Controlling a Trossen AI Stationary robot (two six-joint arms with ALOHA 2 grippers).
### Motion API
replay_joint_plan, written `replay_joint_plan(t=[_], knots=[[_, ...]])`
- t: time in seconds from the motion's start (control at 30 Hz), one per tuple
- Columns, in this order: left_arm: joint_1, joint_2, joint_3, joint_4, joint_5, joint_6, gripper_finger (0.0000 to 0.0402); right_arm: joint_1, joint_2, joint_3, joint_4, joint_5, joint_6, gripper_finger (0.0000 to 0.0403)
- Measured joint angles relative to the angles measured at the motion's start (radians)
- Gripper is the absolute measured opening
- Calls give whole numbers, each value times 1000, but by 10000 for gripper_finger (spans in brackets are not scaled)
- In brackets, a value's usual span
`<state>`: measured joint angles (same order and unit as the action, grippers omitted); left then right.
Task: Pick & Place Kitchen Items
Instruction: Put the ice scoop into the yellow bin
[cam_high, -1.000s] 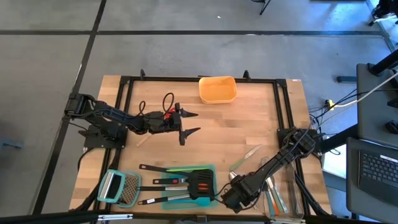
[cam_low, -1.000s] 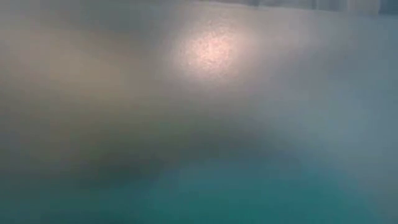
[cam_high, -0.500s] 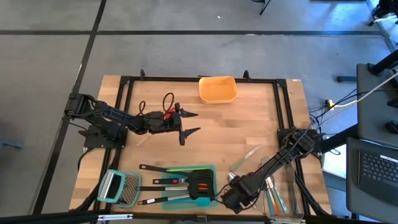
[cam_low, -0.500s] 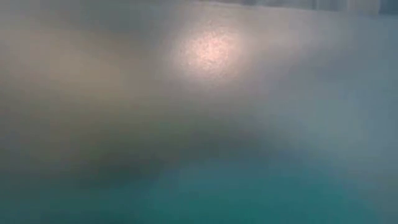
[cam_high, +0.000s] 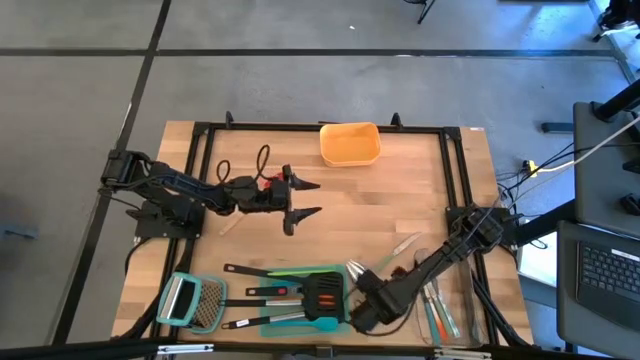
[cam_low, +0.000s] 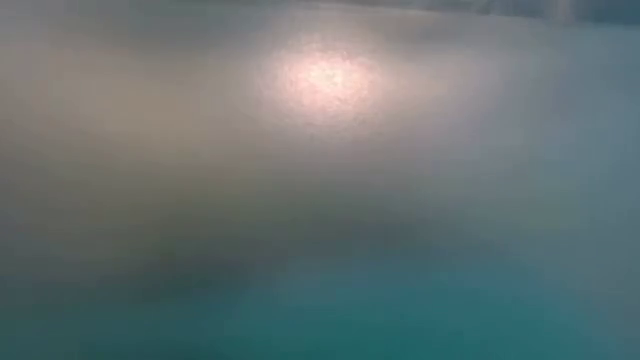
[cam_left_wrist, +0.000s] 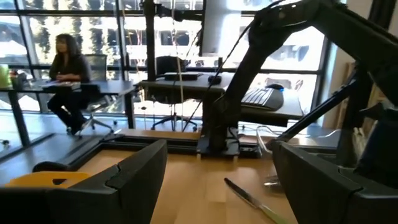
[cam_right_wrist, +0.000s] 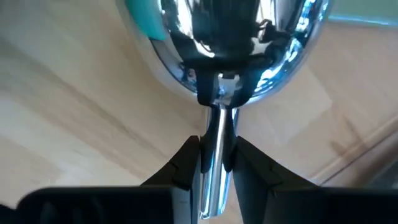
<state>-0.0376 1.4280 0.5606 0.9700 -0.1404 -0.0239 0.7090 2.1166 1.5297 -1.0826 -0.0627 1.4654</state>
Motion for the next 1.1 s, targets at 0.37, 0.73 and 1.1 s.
replay_joint_plan(t=[0.37,0.73,1.1], knots=[[-1,-13,0,8,76,-27,290,-11,-2,12,-48,-19,-19,67],[-1,-13,0,4,67,-34,290,-10,-10,251,-395,121,-82,67],[0,-13,0,-3,114,-18,290,-11,-89,480,-489,451,-116,67]])
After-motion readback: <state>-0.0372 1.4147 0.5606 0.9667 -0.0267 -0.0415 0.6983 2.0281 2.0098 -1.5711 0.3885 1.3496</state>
